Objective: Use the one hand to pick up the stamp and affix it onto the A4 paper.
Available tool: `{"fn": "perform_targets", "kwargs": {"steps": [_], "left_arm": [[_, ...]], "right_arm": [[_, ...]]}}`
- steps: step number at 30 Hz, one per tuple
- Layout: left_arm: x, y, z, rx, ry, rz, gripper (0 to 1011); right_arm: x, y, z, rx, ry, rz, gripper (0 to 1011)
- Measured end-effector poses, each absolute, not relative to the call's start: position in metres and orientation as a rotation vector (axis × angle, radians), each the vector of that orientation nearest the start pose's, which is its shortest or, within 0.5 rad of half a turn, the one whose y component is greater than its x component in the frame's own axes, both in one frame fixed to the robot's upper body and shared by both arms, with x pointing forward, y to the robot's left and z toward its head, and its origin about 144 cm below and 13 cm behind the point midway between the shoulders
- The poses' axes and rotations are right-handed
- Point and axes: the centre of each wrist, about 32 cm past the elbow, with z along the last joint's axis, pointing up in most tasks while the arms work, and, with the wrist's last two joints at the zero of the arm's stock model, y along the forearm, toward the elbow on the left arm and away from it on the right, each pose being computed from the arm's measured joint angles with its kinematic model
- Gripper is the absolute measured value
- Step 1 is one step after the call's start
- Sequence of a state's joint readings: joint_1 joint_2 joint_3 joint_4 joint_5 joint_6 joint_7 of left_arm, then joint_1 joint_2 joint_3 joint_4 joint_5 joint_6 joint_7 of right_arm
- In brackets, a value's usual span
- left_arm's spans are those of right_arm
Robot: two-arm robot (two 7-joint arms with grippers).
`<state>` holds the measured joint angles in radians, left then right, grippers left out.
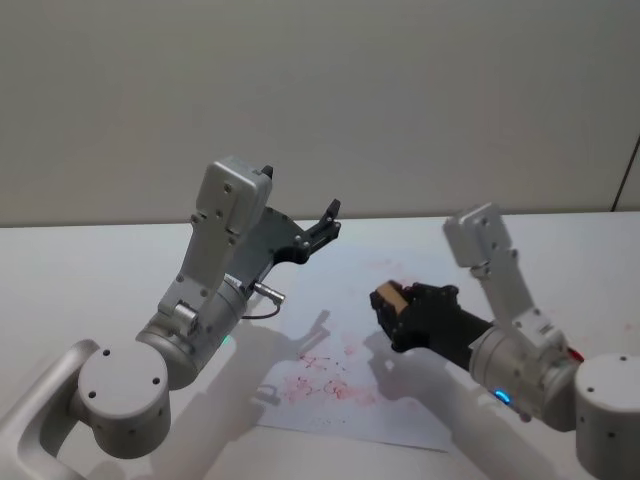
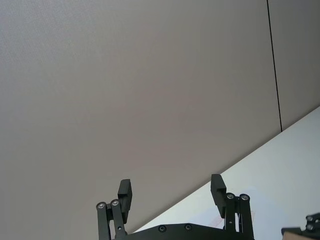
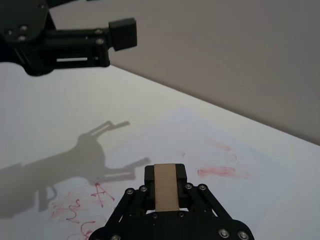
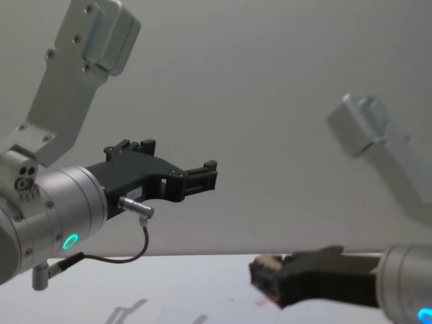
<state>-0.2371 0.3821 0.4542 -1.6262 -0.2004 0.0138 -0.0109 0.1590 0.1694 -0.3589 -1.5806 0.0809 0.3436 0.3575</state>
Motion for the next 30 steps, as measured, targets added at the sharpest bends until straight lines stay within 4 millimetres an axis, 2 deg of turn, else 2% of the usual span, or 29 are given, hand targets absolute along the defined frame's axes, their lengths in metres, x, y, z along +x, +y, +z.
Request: {"fn": "perform_targets", "kwargs": {"steps": [12, 30], "left_arm": [[0.492, 0.198, 1.204, 0.061, -0.268, 1.124, 1001], [0.492, 0.198, 1.204, 0.061, -0.268, 1.124, 1001]], "right_arm": [[0.486, -0.145, 1.158, -0.371, 0.108, -0.858, 219], [0.485, -0.140, 1.142, -0.427, 0.133, -0.875, 219]]}}
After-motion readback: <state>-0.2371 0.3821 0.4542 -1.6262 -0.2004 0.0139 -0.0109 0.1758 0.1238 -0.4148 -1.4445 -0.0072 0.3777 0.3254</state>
